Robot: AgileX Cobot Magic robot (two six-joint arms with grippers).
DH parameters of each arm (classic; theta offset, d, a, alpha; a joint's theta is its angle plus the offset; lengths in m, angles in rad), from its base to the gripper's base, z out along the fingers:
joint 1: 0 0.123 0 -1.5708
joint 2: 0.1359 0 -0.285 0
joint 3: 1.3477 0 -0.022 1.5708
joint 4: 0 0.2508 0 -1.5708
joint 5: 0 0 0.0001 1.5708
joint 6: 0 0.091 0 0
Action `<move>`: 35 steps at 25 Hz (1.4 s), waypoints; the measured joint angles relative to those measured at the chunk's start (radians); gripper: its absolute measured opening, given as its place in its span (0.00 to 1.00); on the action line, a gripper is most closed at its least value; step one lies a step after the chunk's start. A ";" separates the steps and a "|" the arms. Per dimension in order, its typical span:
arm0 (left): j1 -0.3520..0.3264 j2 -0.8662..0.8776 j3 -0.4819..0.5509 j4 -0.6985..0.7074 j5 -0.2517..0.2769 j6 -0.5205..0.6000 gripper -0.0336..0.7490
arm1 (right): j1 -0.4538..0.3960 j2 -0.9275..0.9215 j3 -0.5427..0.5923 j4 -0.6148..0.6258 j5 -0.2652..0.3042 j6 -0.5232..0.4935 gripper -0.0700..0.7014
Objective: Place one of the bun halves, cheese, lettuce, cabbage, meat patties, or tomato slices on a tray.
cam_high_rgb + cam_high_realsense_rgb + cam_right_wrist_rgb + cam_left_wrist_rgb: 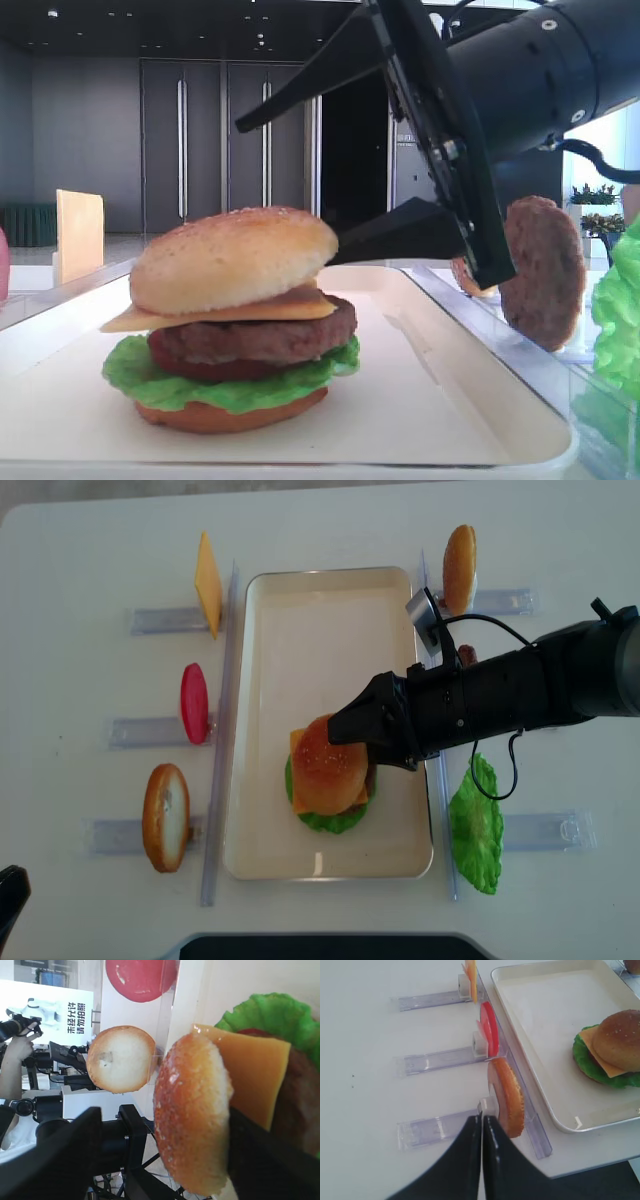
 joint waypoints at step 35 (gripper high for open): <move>0.000 0.000 0.000 0.000 0.000 0.000 0.04 | 0.000 -0.348 -0.186 -0.751 -0.218 0.572 0.84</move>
